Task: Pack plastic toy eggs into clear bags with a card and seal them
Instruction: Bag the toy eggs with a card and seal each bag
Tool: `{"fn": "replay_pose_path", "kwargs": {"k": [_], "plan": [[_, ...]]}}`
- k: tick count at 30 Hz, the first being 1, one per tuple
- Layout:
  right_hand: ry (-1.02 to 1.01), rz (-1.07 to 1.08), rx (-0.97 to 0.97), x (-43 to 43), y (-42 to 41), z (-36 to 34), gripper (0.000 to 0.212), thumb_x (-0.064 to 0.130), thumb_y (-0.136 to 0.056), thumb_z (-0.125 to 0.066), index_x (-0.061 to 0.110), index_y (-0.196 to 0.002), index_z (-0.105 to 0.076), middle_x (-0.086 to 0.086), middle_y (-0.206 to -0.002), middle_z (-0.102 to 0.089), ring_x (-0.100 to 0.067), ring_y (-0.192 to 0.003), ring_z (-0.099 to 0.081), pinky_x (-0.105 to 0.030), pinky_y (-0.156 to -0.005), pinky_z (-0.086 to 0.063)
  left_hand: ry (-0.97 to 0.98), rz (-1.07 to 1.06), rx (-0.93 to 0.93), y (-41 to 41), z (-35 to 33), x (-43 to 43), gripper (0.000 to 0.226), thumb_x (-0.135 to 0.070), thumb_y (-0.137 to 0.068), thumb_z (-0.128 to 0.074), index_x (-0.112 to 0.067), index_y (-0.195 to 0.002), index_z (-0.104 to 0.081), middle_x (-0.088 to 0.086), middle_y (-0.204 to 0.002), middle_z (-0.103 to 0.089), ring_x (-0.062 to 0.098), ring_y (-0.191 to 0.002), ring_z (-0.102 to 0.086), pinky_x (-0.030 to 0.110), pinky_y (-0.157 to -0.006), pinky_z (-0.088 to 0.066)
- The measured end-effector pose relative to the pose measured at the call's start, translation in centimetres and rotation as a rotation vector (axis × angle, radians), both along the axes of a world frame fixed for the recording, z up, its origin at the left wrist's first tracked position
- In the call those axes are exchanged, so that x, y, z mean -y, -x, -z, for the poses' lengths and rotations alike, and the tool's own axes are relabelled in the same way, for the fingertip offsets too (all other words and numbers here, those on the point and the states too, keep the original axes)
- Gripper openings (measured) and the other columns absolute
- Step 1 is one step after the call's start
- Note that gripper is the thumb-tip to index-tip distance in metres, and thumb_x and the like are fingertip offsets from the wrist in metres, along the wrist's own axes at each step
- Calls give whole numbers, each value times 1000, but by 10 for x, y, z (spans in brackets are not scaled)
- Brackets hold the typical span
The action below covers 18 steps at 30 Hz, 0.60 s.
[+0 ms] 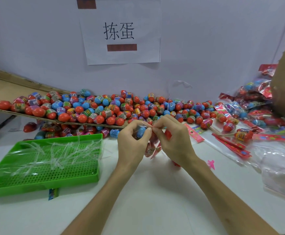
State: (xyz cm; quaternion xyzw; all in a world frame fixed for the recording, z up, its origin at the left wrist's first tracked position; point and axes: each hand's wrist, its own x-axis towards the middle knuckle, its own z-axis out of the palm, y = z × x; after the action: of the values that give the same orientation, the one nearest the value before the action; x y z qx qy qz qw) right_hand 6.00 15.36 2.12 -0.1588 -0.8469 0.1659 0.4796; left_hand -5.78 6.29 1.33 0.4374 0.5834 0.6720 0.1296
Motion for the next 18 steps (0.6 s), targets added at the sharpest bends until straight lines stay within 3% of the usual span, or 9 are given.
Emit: {"fn": "replay_pose_path", "kwargs": {"k": [5,9,11,14,18], "plan": [[-98,54,44,0,-1,1,7,3,-95,-59,4,-91,-65,-6,-90,-63,-21,-79,-61,-34,-66,-59,9,-14,-13,-2,3,-3,15,-10,-94,-72,-24,-90,-71,-9,-82,-71,9,-78,-70,22,-68,-59],[-138,111,58,-5,-3,2,12,11,-98,-56,5,-97,-67,-4,-89,-66,-17,-79,-61,-21,-70,-54,2,74,67,3,-2,-5,3,-25,-96,-72,-28,-95,-74,-11,-85,-76,5,-80,-73,16,-67,-57],[-56,145,16,-11,-5,1,7,6,-99,-59,5,-97,-66,2,-88,-62,-11,-79,-58,-16,-71,-51,64,98,243,6,-5,-8,19,-39,-99,-64,-24,-102,-74,-9,-92,-79,7,-83,-76,18,-67,-58],[80,203,-112,-22,-12,0,8,1,-98,-61,7,-97,-66,6,-86,-62,-1,-79,-61,-12,-72,-52,334,234,617,13,-7,-10,58,-55,-107,-39,-7,-112,-71,11,-98,-80,30,-80,-78,37,-67,-64],[175,145,-247,-24,-16,-4,18,3,-96,-65,20,-99,-70,19,-87,-68,-1,-87,-66,-16,-77,-54,589,589,839,17,-4,-5,73,-60,-106,-31,-2,-106,-75,23,-102,-77,32,-76,-77,31,-57,-61]]}}
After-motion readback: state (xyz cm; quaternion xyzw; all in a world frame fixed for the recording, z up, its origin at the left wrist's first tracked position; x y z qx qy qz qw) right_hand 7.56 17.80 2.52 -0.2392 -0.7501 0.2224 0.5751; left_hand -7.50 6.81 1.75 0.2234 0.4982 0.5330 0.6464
